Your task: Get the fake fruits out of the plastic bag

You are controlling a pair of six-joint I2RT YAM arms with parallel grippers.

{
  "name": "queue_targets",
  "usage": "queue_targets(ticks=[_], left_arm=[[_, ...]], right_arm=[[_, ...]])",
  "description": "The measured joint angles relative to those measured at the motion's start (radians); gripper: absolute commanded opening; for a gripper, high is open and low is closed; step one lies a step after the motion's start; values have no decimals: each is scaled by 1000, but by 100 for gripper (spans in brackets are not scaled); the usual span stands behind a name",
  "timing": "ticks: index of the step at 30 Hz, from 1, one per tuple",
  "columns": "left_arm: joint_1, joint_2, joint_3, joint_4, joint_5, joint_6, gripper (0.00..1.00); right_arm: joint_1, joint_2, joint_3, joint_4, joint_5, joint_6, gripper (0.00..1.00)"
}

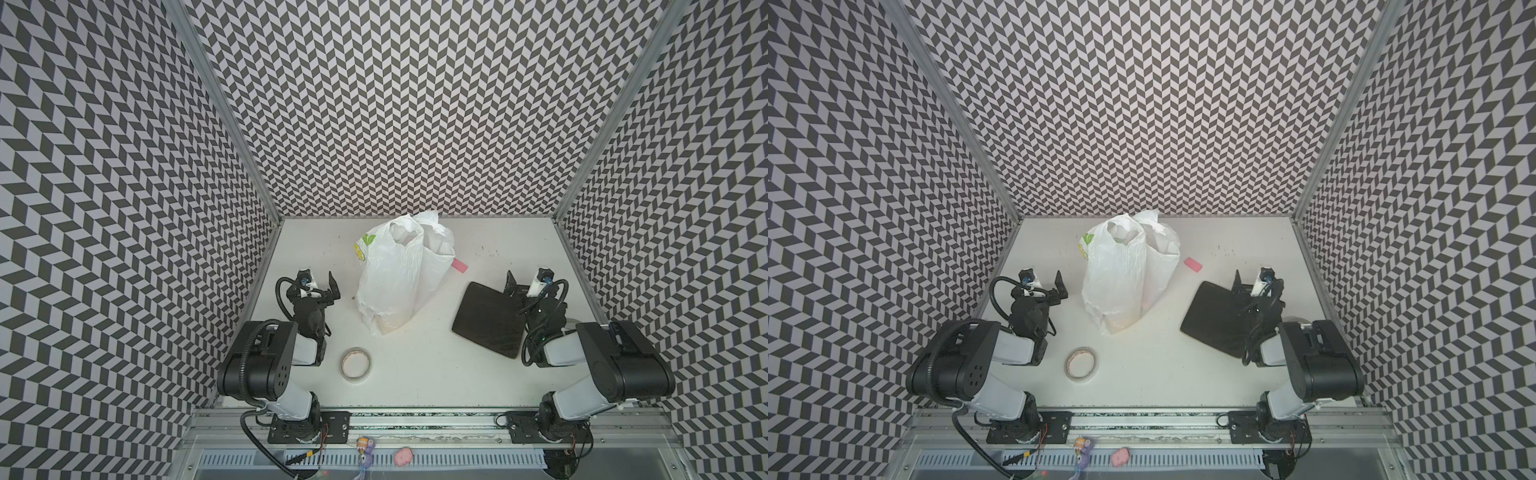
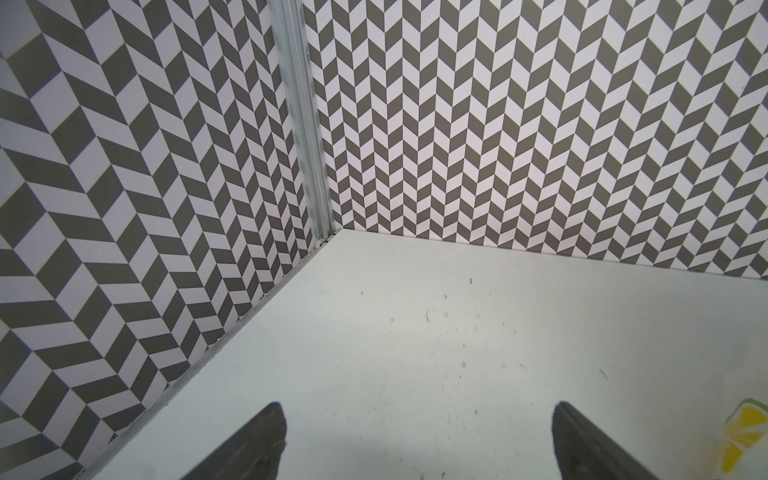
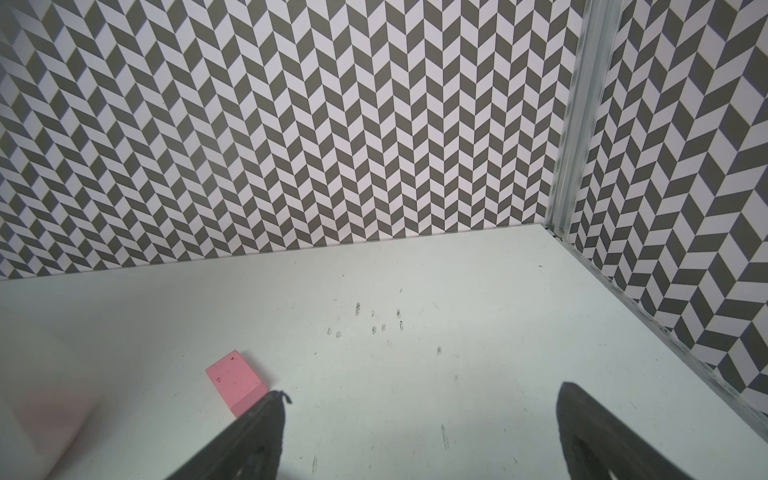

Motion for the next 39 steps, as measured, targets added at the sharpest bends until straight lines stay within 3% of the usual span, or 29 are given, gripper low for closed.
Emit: queue_targets(ticks=[19,24,31,39], left_arm=[[0,-4,-5,4,0,0,100],[0,-132,-43,-32,-11,-3,100],[7,-416,42,-322,-37,-10,100],[14,-508,381,-813,48,-175,100]], right_arm=[[0,-3,0,-2,30,5,99],[0,-147,0,-97,98,22,99],[0,-420,95,-439,127,100,99],[0,-539,226,-853,88,241,99]])
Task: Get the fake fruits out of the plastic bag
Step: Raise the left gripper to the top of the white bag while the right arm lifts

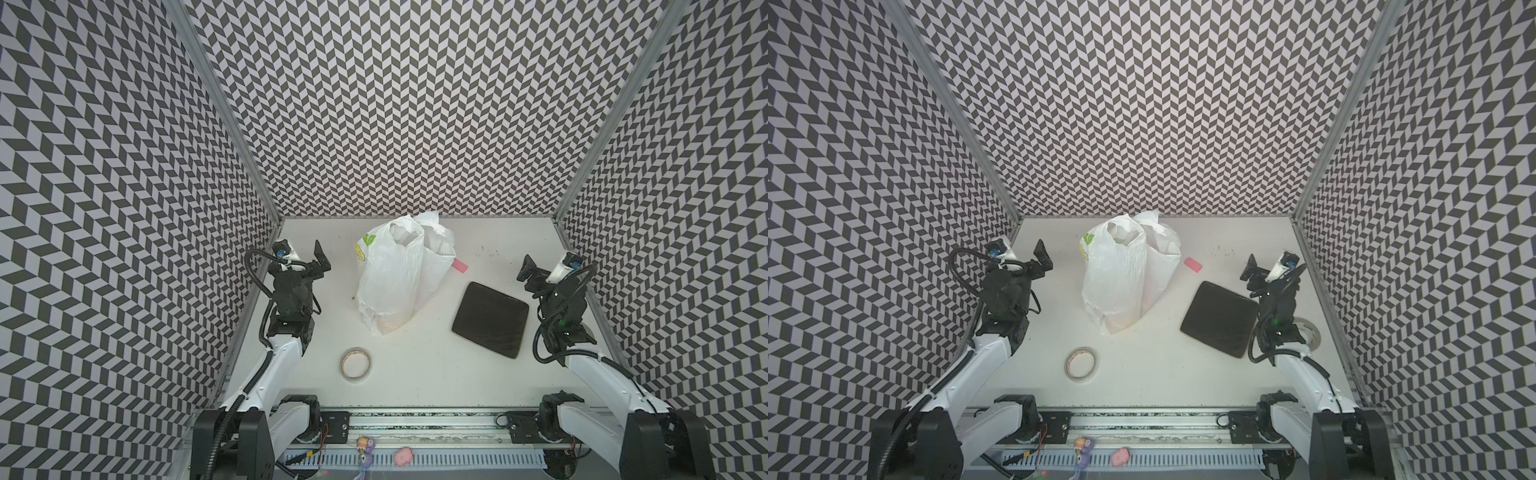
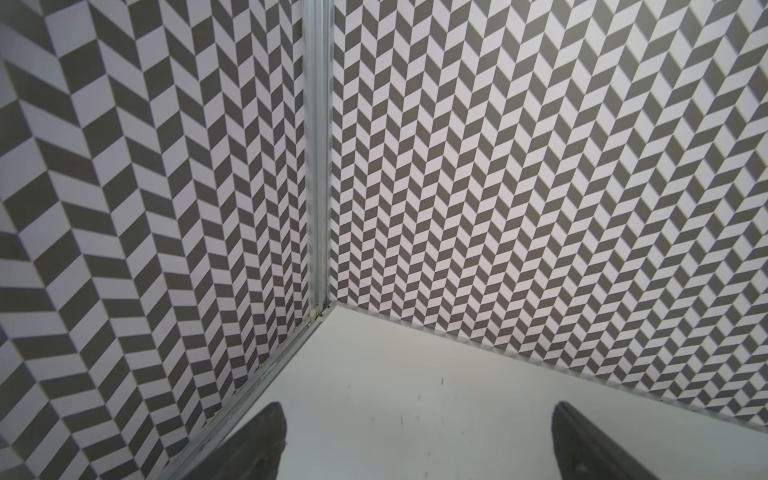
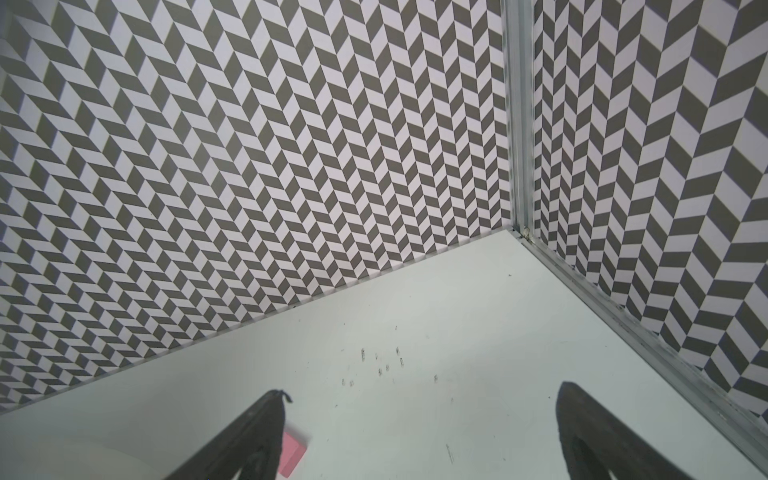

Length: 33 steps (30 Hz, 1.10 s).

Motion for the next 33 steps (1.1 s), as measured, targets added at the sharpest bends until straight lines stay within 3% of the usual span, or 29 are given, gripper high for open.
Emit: queue_targets(ticks=[9,14,25,33], left_arm=[[0,23,315,-326,274,-327,98],[-7,71,463,-476,389,-447,96],[-203,220,913,-813,396,-462,96],[-325,321,1008,-962,396,-548,91]], right_arm=[[0,-97,163,-307,-98,106,96],[0,-97,254,-400,-179,126,94],[0,-16,301,-428,-272,181,90],[1,59,341,-432,-278,187,90]])
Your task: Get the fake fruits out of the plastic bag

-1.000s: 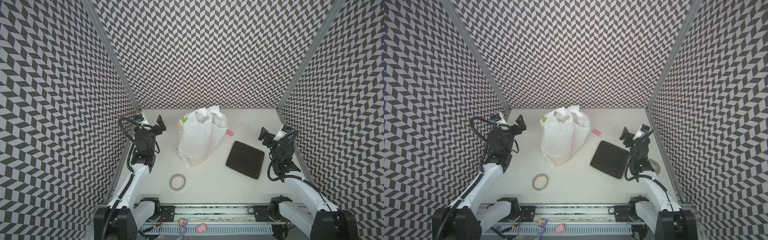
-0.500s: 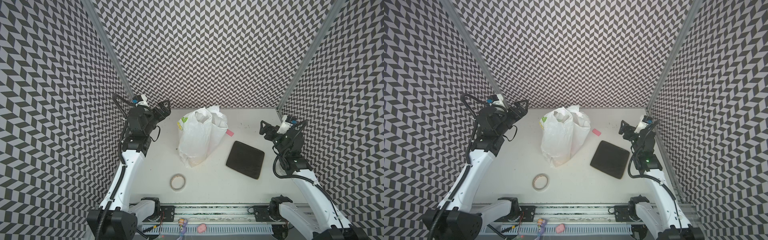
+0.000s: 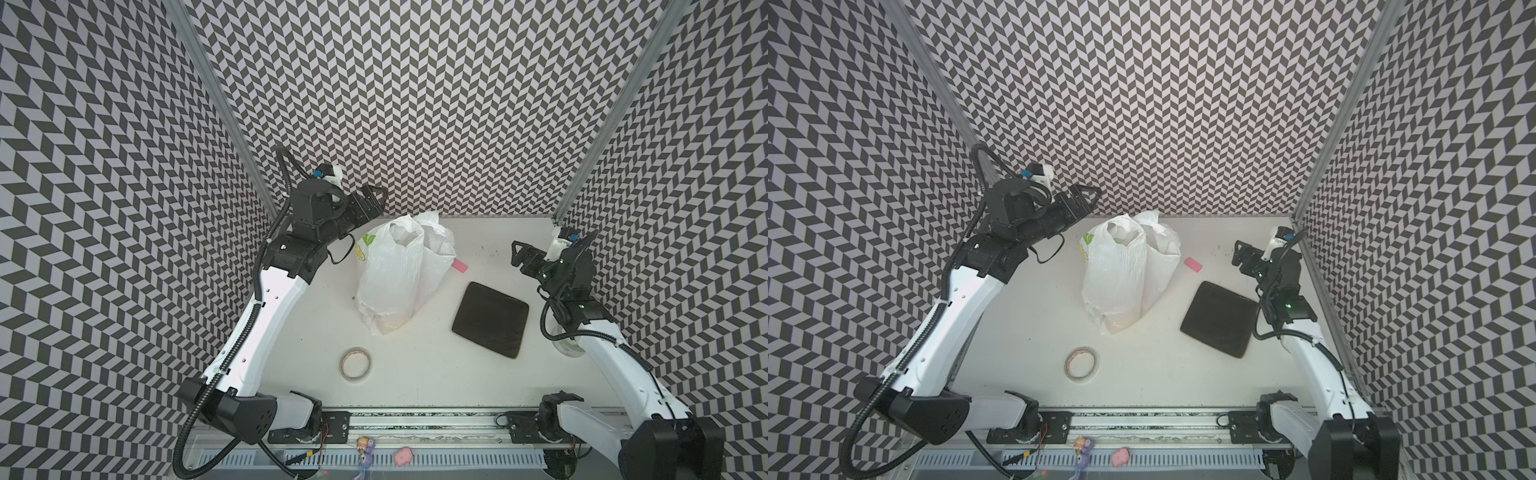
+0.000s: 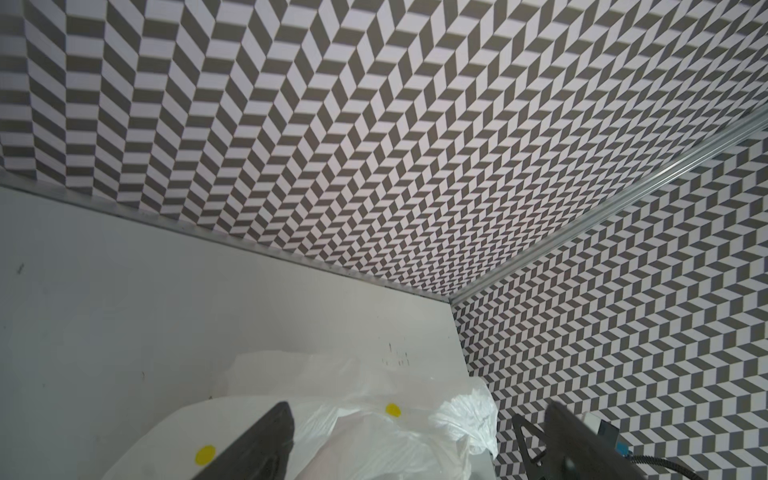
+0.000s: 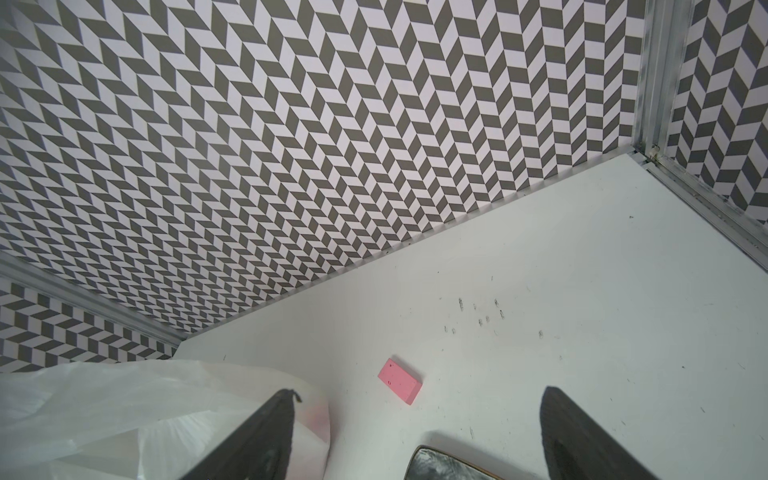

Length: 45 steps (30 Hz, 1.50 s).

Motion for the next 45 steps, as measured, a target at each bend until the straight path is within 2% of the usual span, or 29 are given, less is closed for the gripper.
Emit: queue_targets(ticks=[14,21,27,35,39,45], left_arm=[[-42,-17,26,-232,35,-277,79],[-40,-117,0,-264,79,-375,81],[-50,-109,-31,-220,149,-426,84],[-122,-95,-129,-64,208,-540,84],[-142,-87,-202,26,213,-612,84],[-157,-64,-236,161,181,-691,81]], right_arm=[[0,9,16,3,11,-31,89],[0,-5,0,4,23,-32,89],[0,-17,-16,3,22,-32,89],[0,-39,-21,9,35,-29,88],[0,-42,-20,21,47,-29,89],[0,-60,-21,27,62,-23,88]])
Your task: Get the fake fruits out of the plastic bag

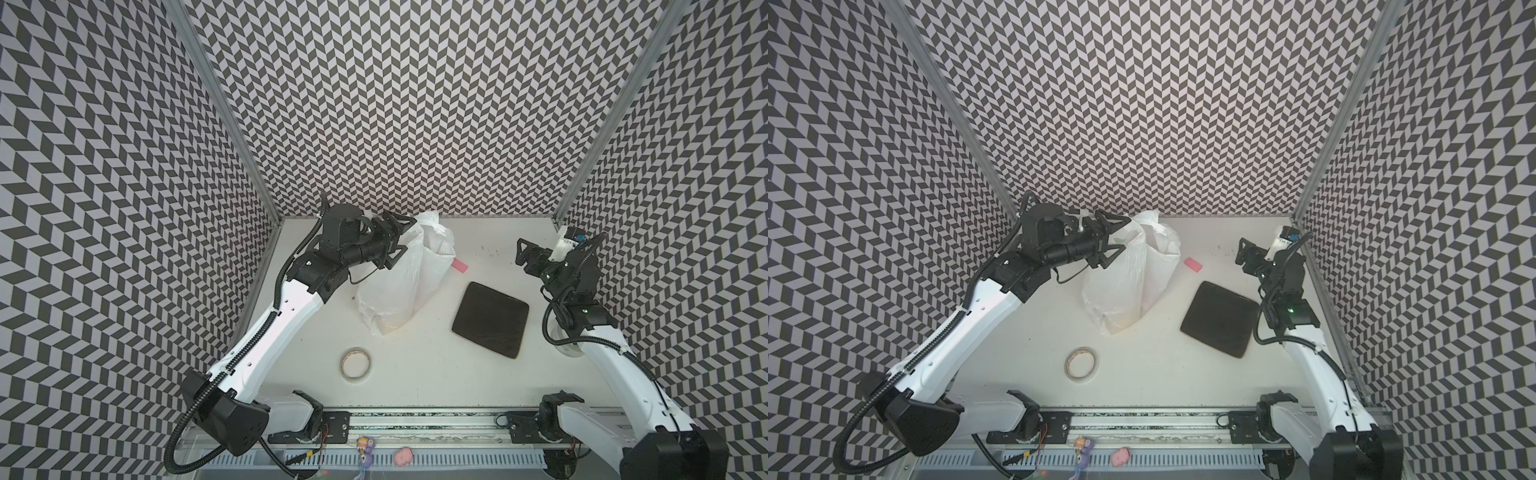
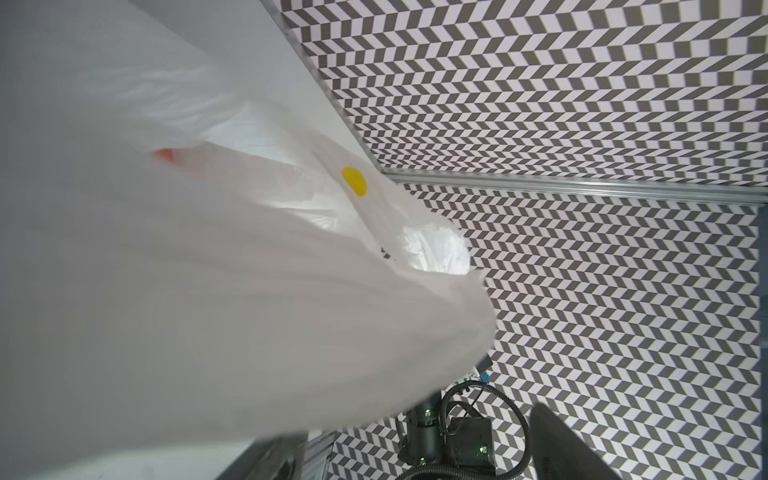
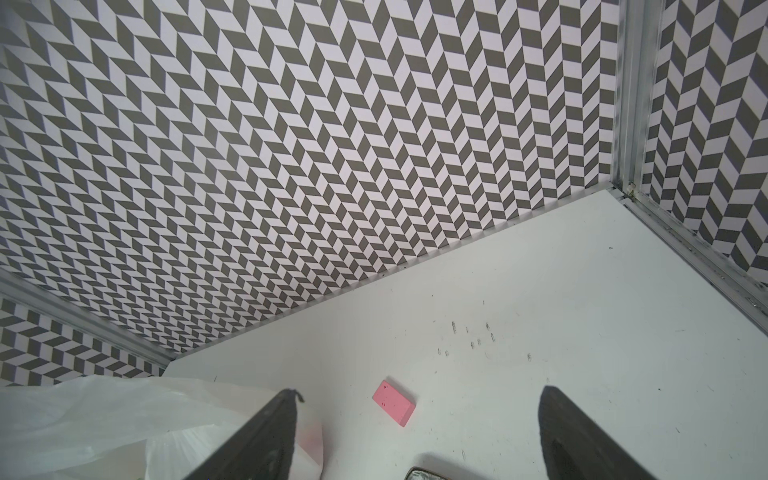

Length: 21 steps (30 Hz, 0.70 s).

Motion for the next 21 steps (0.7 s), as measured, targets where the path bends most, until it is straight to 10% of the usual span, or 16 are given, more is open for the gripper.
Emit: queue_targets(ticks=[21], left_arm=[[-10,146,8,82,-205,3,11]], right_arm=[[82,-11,-24,29,-6,26,84]])
